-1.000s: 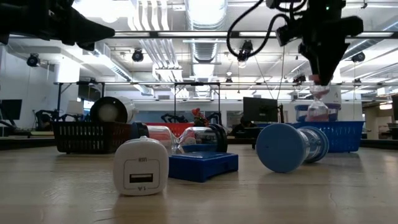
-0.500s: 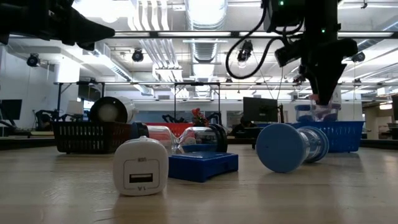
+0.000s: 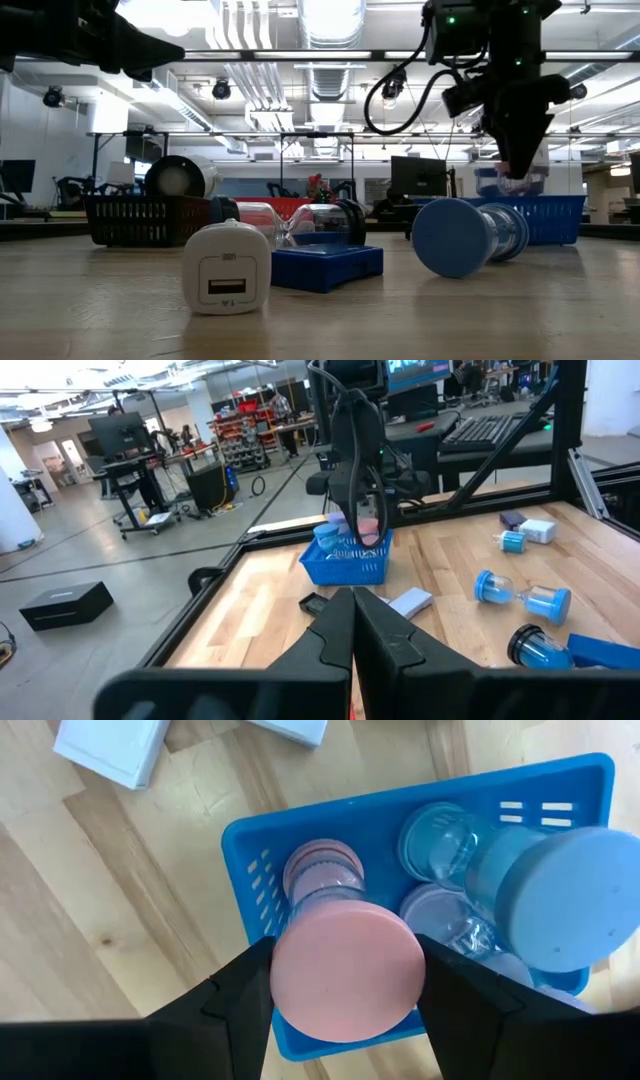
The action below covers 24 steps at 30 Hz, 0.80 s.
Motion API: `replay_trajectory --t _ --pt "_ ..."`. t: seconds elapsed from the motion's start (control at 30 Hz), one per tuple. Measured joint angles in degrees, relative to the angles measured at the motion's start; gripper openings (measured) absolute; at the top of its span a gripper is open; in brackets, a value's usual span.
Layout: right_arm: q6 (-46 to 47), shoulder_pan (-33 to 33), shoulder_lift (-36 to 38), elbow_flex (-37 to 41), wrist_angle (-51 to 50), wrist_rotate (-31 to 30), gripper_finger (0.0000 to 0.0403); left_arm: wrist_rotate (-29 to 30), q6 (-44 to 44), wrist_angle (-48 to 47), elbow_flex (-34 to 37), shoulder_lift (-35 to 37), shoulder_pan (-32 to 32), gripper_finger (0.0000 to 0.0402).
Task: Pick & Place Office items
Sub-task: Put the pink hourglass into the blue bin
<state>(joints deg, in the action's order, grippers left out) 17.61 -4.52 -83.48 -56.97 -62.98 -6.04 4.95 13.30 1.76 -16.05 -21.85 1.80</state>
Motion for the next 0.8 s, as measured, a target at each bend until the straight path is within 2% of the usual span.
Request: replay_trajectory --t 0.27,0.8 --pt "-0.3 -0.3 -0.1 -0.3 0.4 0.1 0.0208 0.0 0.0 0.0 0.0 0.0 0.0 0.0007" --pt "-1.5 -0.4 -0.4 -3.5 -0.3 -1.3 0.0257 0.0 0.0 0.0 0.2 0.0 0.0 0.0007"
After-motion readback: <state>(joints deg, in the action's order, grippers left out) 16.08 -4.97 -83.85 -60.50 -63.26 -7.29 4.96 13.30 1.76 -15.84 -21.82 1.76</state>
